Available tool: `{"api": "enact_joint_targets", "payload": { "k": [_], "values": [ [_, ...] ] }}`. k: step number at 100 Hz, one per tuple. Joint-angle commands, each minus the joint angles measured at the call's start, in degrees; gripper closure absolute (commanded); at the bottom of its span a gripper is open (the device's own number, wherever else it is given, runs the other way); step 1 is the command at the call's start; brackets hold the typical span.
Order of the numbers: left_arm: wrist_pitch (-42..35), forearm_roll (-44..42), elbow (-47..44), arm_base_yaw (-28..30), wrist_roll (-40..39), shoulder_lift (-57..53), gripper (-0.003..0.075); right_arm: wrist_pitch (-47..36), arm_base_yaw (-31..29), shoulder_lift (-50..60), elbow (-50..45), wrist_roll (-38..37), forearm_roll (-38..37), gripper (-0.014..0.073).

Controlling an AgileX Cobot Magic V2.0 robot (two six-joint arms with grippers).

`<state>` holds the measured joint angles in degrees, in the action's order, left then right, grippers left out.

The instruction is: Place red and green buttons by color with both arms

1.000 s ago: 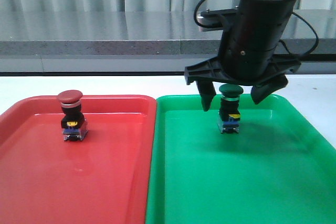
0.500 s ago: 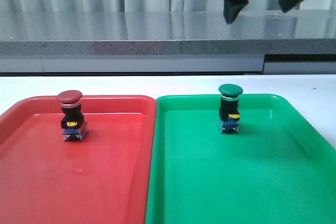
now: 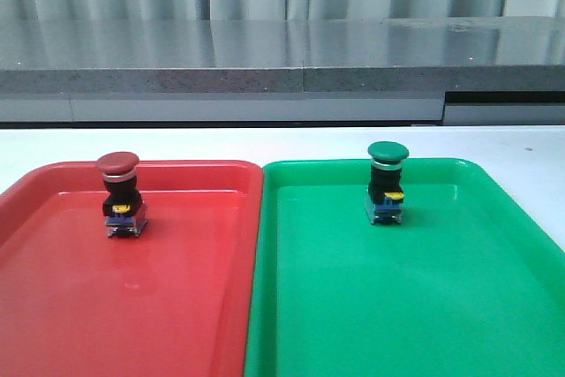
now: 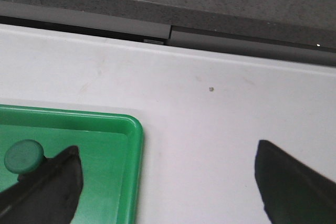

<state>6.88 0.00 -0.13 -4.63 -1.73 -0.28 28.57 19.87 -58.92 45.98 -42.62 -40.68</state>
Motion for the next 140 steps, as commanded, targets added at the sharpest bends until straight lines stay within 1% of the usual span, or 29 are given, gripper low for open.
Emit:
{"api": "enact_joint_targets", "payload": {
  "k": [1, 19, 38, 52, 59, 64, 71, 74, 76, 79, 80, 81, 83, 86, 87, 88, 90, 93, 94, 95, 98, 140],
  "values": [
    [-5.1, 0.5, -1.4, 0.2, -0.1, -1.9, 0.0739, -4.0, -1.2, 7.7, -3.6, -0.2, -2.3, -0.0062],
    [-5.1, 0.5, -1.4, 0.2, -0.1, -1.9, 0.0739, -4.1, -1.4, 21.7, -13.6, -0.3, -2.2, -0.0062],
    [-5.1, 0.5, -1.4, 0.2, -0.1, -1.9, 0.0739, -2.1, -1.4, 37.1, -20.5, -0.2, -1.9, -0.0062],
    [-5.1, 0.5, -1.4, 0.2, -0.1, -1.9, 0.0739, -0.1, -1.4, 43.1, -22.4, -0.2, -2.1, -0.006],
    [-5.1, 0.5, -1.4, 0.2, -0.1, -1.9, 0.0739, 0.7, -1.4, 44.0, -22.4, -0.2, -2.4, -0.0038],
    [-5.1, 0.5, -1.4, 0.2, -0.1, -1.9, 0.0739, 0.7, -1.4, 44.1, -22.4, -0.2, -3.0, 0.0018],
    [-5.1, 0.5, -1.4, 0.2, -0.1, -1.9, 0.0739, 0.7, -1.4, 44.1, -22.4, -0.2, -4.0, 0.013],
    [-5.1, 0.5, -1.4, 0.2, -0.1, -1.9, 0.0739, 0.7, -1.4, 44.1, -22.4, -0.2, -4.4, 0.0203],
    [-5.1, 0.5, -1.4, 0.2, -0.1, -1.9, 0.0739, 0.7, -1.4, 44.1, -22.4, -0.2, -4.6, 0.0235],
    [-5.1, 0.5, -1.4, 0.2, -0.1, -1.9, 0.0739, 0.7, -1.4, 44.1, -22.4, -0.2, -4.9, 0.0316],
    [-5.1, 0.5, -1.4, 0.2, -0.1, -1.9, 0.0739, 0.7, -1.4, 44.1, -22.4, -0.2, -4.9, 0.0316],
    [-5.1, 0.5, -1.4, 0.2, -0.1, -1.9, 0.0739, 0.7, -1.4, 44.1, -22.4, -0.2, -4.9, 0.0368],
    [-5.1, 0.5, -1.4, 0.2, -0.1, -1.9, 0.0739, 0.7, -1.4, 44.1, -22.4, -0.2, -4.9, 0.0401],
    [-5.1, 0.5, -1.4, 0.2, -0.1, -1.9, 0.0739, 0.7, -1.4, 44.1, -22.4, -0.2, -4.9, 0.0486],
    [-5.1, 0.5, -1.4, 0.2, -0.1, -1.9, 0.0739, 0.7, -1.4, 44.1, -22.4, -0.2, -4.9, 0.0486],
    [-5.1, 0.5, -1.4, 0.2, -0.1, -1.9, 0.0739, 0.7, -1.4, 44.1, -22.4, -0.2, -4.9, 0.0536],
    [-5.1, 0.5, -1.4, 0.2, -0.1, -1.9, 0.0739, 0.7, -1.4, 44.1, -22.4, -0.2, -4.9, 0.0568],
    [-5.1, 0.5, -1.4, 0.2, -0.1, -1.9, 0.0739, 0.7, -1.4, 44.1, -22.4, -0.2, -4.9, 0.0645],
    [-5.1, 0.5, -1.4, 0.2, -0.1, -1.9, 0.0739, 0.7, -1.4, 44.1, -22.4, -0.2, -4.9, 0.0645],
    [-5.1, 0.5, -1.4, 0.2, -0.1, -1.9, 0.0739, 0.7, -1.4, 44.1, -22.4, -0.3, -4.9, 0.0665],
    [-5.1, 0.5, -1.4, 0.2, -0.1, -1.9, 0.0739, 0.7, -1.4, 44.1, -22.4, -0.2, -4.9, 0.0656],
    [-5.1, 0.5, -1.4, 0.2, -0.1, -1.9, 0.0739, 0.7, -1.4, 44.1, -22.4, -0.2, -4.9, 0.0661]
  ]
}}
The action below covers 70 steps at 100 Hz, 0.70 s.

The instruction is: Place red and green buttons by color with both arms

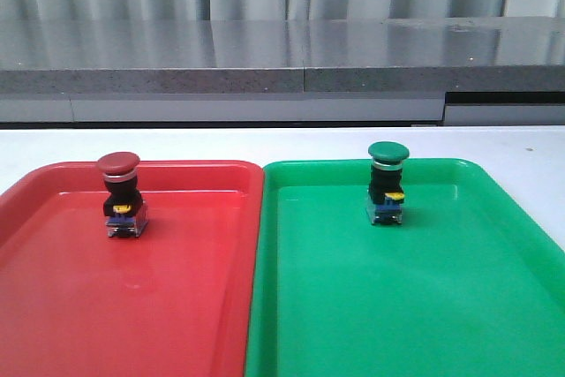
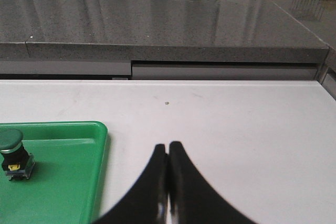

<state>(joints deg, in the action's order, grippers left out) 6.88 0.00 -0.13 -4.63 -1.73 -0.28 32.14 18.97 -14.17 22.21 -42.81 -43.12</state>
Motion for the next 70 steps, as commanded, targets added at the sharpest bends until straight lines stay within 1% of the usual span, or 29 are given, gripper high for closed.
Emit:
{"api": "enact_joint_targets", "payload": {
  "k": [1, 25, 32, 37, 44, 53, 61, 70],
  "values": [
    [-5.1, 0.5, -1.4, 0.2, -0.1, -1.9, 0.0739, -2.8, -0.5, -0.6, 1.4, 0.0, -2.5, 0.0661],
    [-5.1, 0.5, -1.4, 0.2, -0.1, -1.9, 0.0739, -2.4, -0.5, -0.6, 1.4, 0.0, -2.4, 0.0661],
    [-5.1, 0.5, -1.4, 0.2, -0.1, -1.9, 0.0739, -2.5, -0.5, -0.6, 1.4, 0.1, -1.5, 0.0661],
    [-5.1, 0.5, -1.4, 0.2, -0.1, -1.9, 0.0739, -2.5, -0.5, -0.6, 1.4, 1.4, 0.4, 0.0661],
    [-5.1, 0.5, -1.4, 0.2, -0.1, -1.9, 0.0739, -2.5, -0.7, -0.5, 1.4, 7.2, 6.5, 0.0661],
    [-5.1, 0.5, -1.4, 0.2, -0.1, -1.9, 0.0739, -3.3, -2.6, -0.4, 1.4, 19.1, 16.8, 0.0661],
    [-5.1, 0.5, -1.4, 0.2, -0.1, -1.9, 0.0739, -6.1, -6.4, -0.4, 1.4, 29.7, 24.7, 0.0661],
    [-5.1, 0.5, -1.4, 0.2, -0.1, -1.9, 0.0739, -9.8, -11.2, -0.4, 1.3, 37.6, 32.9, 0.0661]
  ]
}}
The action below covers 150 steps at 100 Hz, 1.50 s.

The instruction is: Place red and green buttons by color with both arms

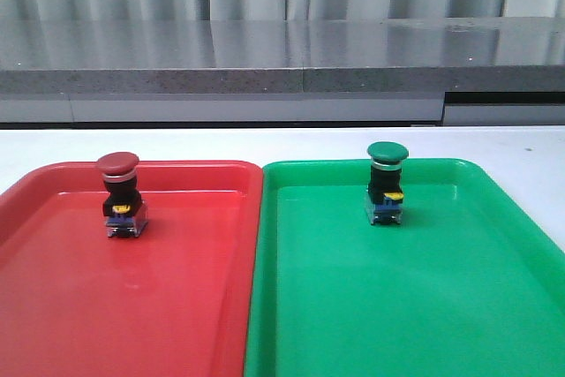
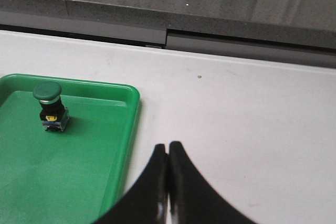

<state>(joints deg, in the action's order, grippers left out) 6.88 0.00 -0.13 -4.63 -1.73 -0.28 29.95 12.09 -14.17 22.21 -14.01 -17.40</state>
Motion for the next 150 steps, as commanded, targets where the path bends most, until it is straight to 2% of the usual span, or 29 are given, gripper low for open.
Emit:
{"api": "enact_joint_targets", "payload": {
  "k": [1, 10, 24, 48, 72, 93, 150],
  "values": [
    [-5.1, 0.5, -1.4, 0.2, -0.1, -1.9, 0.0739, -7.9, -5.1, -0.3, 1.3, 9.7, 7.8, 0.0661],
    [-5.1, 0.5, -1.4, 0.2, -0.1, -1.9, 0.0739, -12.5, -9.4, 0.4, 0.0, 13.4, 13.8, 0.0661],
    [-5.1, 0.5, -1.4, 0.2, -0.1, -1.9, 0.0739, -19.8, -12.0, 5.5, -4.8, 13.5, 15.9, 0.0661],
    [-5.2, 0.5, -1.4, 0.2, -0.1, -1.9, 0.0739, -20.5, -15.2, 16.0, -13.0, 13.5, 17.4, 0.0661],
    [-5.2, 0.5, -1.4, 0.2, -0.1, -1.9, 0.0739, -21.9, -15.5, 15.7, -18.0, 12.9, 17.4, 0.0661],
    [-5.2, 0.5, -1.4, 0.2, -0.1, -1.9, 0.0739, -27.0, -15.5, 15.7, -22.9, 11.2, 17.4, 0.0661],
    [-5.2, 0.5, -1.4, 0.2, -0.1, -1.9, 0.0739, -27.3, -15.5, 15.7, -23.0, 11.2, 17.4, 0.0661]
  ]
}}
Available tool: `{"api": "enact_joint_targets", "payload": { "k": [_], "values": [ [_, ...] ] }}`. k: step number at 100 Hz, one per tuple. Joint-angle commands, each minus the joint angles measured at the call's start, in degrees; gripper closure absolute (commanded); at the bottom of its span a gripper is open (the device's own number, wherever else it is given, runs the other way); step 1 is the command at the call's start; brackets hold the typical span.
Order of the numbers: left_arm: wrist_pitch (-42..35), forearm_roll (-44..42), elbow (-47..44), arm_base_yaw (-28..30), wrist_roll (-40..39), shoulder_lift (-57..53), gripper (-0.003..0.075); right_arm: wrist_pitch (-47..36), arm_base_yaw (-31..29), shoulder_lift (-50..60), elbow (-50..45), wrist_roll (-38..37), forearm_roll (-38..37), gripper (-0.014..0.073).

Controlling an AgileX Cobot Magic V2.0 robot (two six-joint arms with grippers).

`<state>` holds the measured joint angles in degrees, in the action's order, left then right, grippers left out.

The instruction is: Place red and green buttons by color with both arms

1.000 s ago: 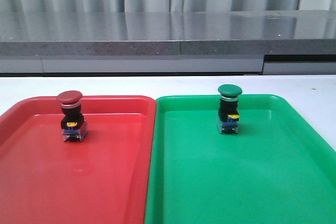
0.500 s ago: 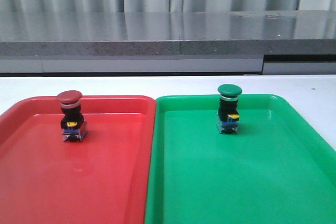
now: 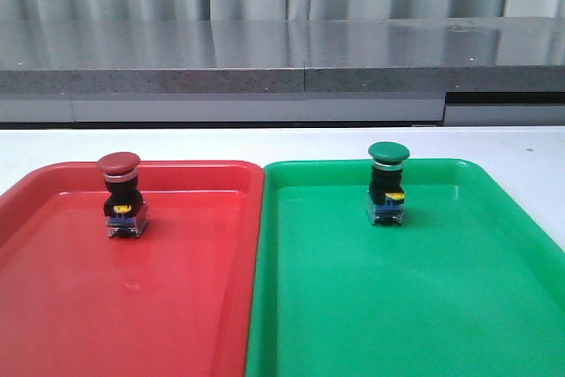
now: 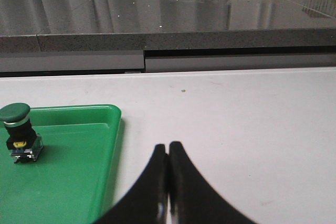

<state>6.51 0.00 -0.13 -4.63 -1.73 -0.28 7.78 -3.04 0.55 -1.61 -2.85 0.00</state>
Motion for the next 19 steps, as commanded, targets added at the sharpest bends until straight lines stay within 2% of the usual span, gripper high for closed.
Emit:
{"api": "enact_joint_targets", "payload": {
  "k": [1, 19],
  "values": [
    [-4.8, 0.5, -1.4, 0.2, -0.1, -1.9, 0.0739, -5.1, -0.4, 0.9, 0.9, 0.0, 0.0, 0.0661],
    [-4.8, 0.5, -1.4, 0.2, -0.1, -1.9, 0.0739, -5.1, -0.4, 0.9, 0.9, 0.0, 0.0, 0.0661]
  ]
}}
